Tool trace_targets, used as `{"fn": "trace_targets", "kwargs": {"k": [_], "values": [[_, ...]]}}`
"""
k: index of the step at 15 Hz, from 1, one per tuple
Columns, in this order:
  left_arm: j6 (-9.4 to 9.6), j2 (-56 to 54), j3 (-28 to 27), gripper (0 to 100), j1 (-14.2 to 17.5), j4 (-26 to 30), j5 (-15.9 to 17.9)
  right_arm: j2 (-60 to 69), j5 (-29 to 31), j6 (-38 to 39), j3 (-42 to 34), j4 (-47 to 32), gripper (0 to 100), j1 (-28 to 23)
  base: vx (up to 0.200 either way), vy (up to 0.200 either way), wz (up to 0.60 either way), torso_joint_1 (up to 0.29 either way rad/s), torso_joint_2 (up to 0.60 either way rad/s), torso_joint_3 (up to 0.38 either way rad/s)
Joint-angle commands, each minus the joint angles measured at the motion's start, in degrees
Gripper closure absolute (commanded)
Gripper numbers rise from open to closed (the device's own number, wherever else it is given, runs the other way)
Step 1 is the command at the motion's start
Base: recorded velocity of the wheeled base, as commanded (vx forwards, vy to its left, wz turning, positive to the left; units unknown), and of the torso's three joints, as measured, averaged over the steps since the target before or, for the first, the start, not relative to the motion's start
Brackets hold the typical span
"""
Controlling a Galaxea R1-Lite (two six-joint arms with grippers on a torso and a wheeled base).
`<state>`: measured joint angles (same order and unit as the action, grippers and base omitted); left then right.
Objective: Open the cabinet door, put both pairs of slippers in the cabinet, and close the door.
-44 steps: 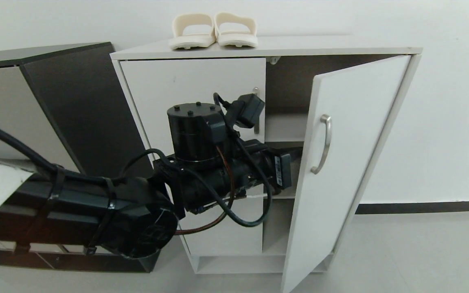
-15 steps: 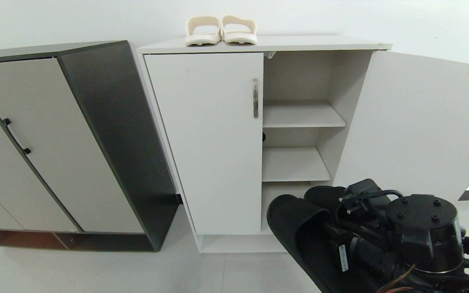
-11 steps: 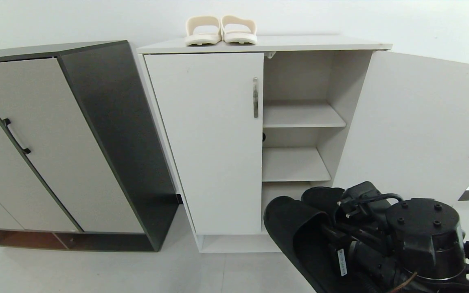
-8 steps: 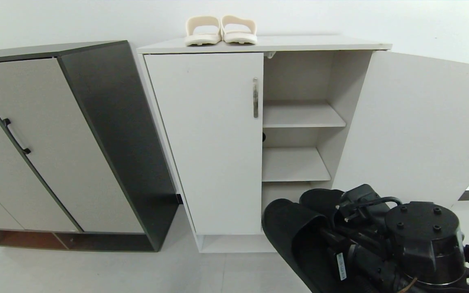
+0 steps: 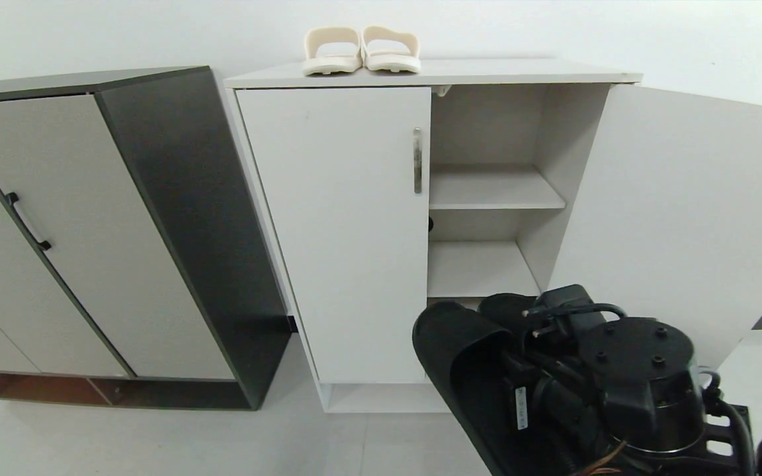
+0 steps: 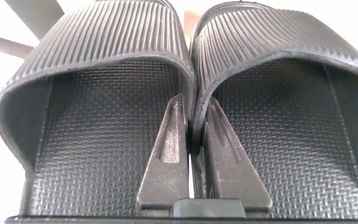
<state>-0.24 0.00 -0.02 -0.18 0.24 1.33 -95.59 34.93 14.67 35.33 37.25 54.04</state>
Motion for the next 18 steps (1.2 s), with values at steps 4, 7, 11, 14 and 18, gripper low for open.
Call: {"fn": "trace_targets", "kwargs": {"k": [4, 7, 11, 14, 18], "values": [[0.33, 0.1, 0.0, 100, 0.0, 0.0, 0.0, -8.2, 0.1, 1.2, 4.0, 0.0, 100, -1.0, 0.0, -0.2, 0.0, 0.005, 0.0, 0.004], [-0.28, 0.1, 0.0, 100, 0.0, -0.1, -0.3, -12.0, 0.3, 3.9, 9.0, -0.1, 100, -1.0, 0.0, 0.0, 0.0, 0.0, 0.0, 0.0], [-0.46, 0.1, 0.0, 100, 0.0, -0.1, -0.4, -17.9, 1.6, 4.1, 14.6, -0.3, 100, -1.3, 0.0, 0.0, 0.0, 0.0, 0.0, 0.0], [-0.28, 0.1, 0.0, 100, 0.0, -0.1, -0.4, -18.2, 2.0, 4.2, 14.3, -0.1, 100, -2.5, 0.0, 0.0, 0.0, 0.0, 0.0, 0.0], [-0.2, 0.1, 0.0, 100, 0.0, -0.1, -0.4, -21.2, 1.9, 5.3, 15.1, 0.4, 100, -3.1, 0.0, 0.0, 0.0, 0.0, 0.0, 0.0]]}}
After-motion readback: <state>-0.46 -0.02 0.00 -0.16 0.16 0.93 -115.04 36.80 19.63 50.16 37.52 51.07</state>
